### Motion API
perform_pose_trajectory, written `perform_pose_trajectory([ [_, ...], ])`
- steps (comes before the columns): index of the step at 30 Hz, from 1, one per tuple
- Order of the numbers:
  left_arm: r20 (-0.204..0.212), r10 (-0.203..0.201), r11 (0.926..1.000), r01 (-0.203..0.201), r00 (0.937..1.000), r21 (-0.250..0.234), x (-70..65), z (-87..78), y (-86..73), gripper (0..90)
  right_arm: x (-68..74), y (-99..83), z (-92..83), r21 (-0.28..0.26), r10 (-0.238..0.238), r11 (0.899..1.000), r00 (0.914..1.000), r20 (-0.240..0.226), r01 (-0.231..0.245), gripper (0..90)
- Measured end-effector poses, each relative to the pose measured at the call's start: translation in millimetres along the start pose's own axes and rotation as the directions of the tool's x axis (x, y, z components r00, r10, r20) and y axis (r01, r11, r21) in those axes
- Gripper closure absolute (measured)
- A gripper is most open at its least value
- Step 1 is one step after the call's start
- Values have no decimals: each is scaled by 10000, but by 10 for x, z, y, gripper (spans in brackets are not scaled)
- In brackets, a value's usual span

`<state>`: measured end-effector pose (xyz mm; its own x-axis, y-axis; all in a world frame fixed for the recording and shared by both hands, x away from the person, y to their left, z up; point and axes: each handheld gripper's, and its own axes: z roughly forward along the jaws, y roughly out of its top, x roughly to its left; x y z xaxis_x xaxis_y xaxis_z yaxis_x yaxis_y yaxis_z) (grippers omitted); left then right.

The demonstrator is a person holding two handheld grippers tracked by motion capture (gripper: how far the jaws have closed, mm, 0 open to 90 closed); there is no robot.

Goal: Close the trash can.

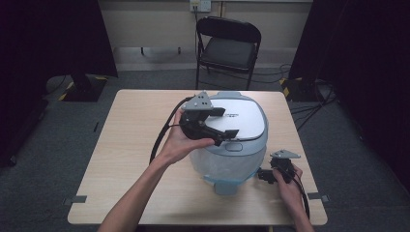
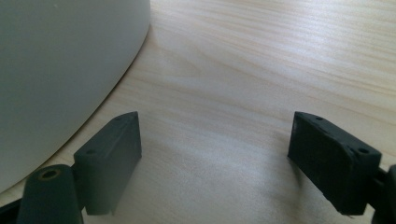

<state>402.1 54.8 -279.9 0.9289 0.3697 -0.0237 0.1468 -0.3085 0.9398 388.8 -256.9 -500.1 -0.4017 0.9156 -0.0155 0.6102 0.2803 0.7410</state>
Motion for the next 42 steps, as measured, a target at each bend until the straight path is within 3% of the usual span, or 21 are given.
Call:
perform_pose_trajectory([
  [4, -138, 344, 9991, -341, 9993, 254, -29, 6, -7, 183, 0, 0, 0, 0, 1, 10000, 10000, -2, -1, 161],
  [7, -197, 264, 9996, -263, 9995, 35, -47, 14, -31, 181, 0, 0, 0, 0, 1, 10000, 10000, -2, -1, 160],
  [14, -182, 503, 9987, -501, 9986, 110, -47, 21, -35, 183, 1, -1, -1, 12, 10, 10000, 10000, -6, -10, 161],
  [15, -197, 566, 9983, -563, 9982, 126, -54, 20, -35, 185, 3, -1, -2, 24, 32, 10000, 10000, -4, -32, 161],
  [16, -418, 961, 9950, -948, 9945, 325, -67, 30, -42, 195, 4, -2, -2, 25, 38, 10000, 10000, 2, -38, 161],
  [17, -250, 824, 9964, -818, 9963, 232, -66, 22, -49, 236, 3, -2, -2, 16, 27, 10000, 10000, 23, -27, 160],
  [19, -362, 1079, 9938, -1067, 9935, 322, -110, 20, -30, 255, 4, -2, -3, 15, 32, 10000, 10000, 25, -32, 161],
  [20, -149, 1001, 9945, -996, 9949, 310, -106, 29, -34, 256, 3, -2, -3, 11, 24, 10000, 10000, 28, -24, 161],
  [23, -114, 890, 9959, -888, 9960, 141, -102, 22, -54, 253, 5, -1, -3, 27, 46, 10000, 10000, 8, -46, 160],
  [30, -281, 703, 9975, -703, 9971, 2, -85, -3, -78, 222, 4, -1, -3, 30, 49, 10000, 10000, 14, -50, 160],
  [35, -648, 389, 9992, -389, 9971, 0, 3, -58, -90, 197, 4, -1, -3, 24, 40, 10000, 10000, 6, -40, 160],
  [42, -1162, 330, 9994, -333, 9927, -5, 71, -145, -110, 164, 4, -1, -3, 30, 47, 10000, 10000, 15, -47, 160],
])
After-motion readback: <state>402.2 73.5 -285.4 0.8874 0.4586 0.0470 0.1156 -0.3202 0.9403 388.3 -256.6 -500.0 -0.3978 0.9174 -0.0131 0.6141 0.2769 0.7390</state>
